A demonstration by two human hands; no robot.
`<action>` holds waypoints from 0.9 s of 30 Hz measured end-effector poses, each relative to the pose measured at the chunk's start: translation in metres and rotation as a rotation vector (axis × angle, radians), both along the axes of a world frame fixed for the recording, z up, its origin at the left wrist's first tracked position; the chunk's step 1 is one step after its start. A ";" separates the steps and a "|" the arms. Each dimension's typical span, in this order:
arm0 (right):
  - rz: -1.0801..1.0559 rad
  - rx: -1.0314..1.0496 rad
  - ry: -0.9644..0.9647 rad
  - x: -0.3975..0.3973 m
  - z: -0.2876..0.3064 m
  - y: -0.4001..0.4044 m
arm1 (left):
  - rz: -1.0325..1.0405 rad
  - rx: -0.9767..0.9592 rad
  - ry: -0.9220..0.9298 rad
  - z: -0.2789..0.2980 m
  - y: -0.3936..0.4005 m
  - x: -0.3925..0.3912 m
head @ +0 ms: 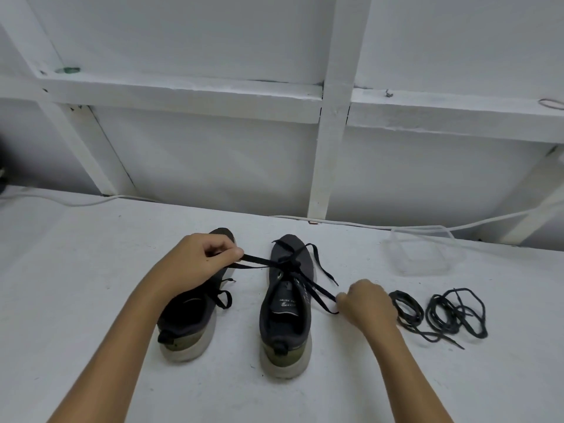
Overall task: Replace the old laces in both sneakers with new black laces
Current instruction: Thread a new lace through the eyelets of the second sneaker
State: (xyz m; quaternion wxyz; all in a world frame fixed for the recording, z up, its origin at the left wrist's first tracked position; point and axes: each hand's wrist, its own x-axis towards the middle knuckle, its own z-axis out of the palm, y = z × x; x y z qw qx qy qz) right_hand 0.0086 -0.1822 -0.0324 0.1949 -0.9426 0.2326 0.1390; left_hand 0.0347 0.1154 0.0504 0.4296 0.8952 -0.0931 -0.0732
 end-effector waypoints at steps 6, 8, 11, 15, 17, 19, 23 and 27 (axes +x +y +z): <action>0.233 0.457 -0.382 0.022 0.017 0.030 | -0.047 0.041 0.000 -0.007 -0.010 0.000; 0.341 0.438 -0.325 0.026 0.019 0.037 | -0.063 0.046 0.007 -0.010 -0.013 0.000; 0.380 0.341 -0.310 0.032 0.020 0.040 | -0.062 0.057 0.017 -0.015 -0.014 0.000; 0.040 0.820 -0.617 0.028 0.032 0.037 | -0.040 0.095 0.014 -0.018 -0.013 0.000; -0.283 0.981 -0.885 0.028 0.042 0.028 | -0.029 0.093 0.010 -0.017 -0.011 0.000; -0.520 0.896 -0.982 0.026 0.044 0.014 | -0.012 0.102 0.000 -0.018 -0.006 0.001; -0.412 0.419 -0.580 0.020 0.023 -0.017 | 0.035 0.099 -0.028 -0.019 0.000 0.002; -0.006 -0.064 -0.187 0.007 0.010 -0.007 | 0.020 0.063 -0.014 -0.016 -0.006 0.000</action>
